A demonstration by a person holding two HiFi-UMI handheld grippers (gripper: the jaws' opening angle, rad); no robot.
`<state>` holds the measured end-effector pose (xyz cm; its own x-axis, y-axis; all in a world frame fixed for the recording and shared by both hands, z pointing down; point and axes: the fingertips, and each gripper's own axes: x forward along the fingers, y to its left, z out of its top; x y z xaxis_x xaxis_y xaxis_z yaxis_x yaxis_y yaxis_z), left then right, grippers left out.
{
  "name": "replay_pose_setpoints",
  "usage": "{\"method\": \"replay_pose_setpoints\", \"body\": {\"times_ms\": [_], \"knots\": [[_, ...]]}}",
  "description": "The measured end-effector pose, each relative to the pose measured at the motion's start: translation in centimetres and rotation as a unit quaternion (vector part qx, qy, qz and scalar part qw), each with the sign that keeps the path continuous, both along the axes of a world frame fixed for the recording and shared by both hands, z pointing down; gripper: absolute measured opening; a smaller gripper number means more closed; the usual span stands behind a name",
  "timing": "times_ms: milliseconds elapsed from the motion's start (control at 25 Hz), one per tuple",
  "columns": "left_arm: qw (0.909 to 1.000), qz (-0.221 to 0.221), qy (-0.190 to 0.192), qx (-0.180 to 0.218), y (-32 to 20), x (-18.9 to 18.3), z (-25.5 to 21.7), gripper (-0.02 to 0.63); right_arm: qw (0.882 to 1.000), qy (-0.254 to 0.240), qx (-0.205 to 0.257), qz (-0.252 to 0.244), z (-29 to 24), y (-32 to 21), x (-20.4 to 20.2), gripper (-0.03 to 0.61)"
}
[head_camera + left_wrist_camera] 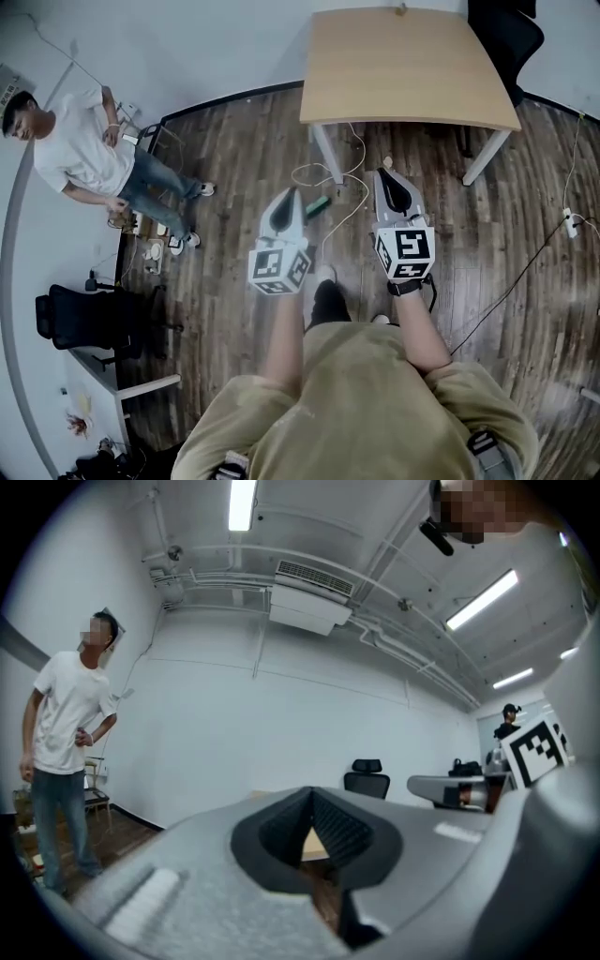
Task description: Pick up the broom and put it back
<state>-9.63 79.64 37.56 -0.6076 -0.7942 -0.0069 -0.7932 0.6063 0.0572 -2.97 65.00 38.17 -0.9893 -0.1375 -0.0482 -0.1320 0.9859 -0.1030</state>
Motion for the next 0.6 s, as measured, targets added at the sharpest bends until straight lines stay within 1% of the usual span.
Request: {"method": "replay_pose_setpoints", "body": {"times_ms": [120, 280, 440, 520, 600], "knots": [[0.9999, 0.008, 0.003, 0.007, -1.4, -3.5, 0.6, 0.0, 1.0, 0.005, 0.003, 0.021, 0.6, -2.2, -2.1, 0.006], [0.9997, 0.023, 0.006, 0.007, -3.5, -9.0, 1.6, 0.0, 0.998, 0.027, 0.004, 0.048, 1.6, -4.9, -6.6, 0.006], [0.9994, 0.033, -0.002, 0.008, -4.3, -15.5, 2.2, 0.0, 0.997, 0.06, 0.007, 0.038, 2.8, -5.2, -12.8, 0.008], [0.9992, 0.037, 0.013, 0.011, -4.6, -18.9, 3.6, 0.0, 0.996, 0.083, 0.009, 0.032, 4.0, -5.3, -16.4, 0.009], [0.9989, 0.035, 0.031, 0.004, -4.7, -22.0, 5.4, 0.0, 0.994, 0.106, 0.002, 0.027, 5.7, -5.4, -20.0, 0.011]]}}
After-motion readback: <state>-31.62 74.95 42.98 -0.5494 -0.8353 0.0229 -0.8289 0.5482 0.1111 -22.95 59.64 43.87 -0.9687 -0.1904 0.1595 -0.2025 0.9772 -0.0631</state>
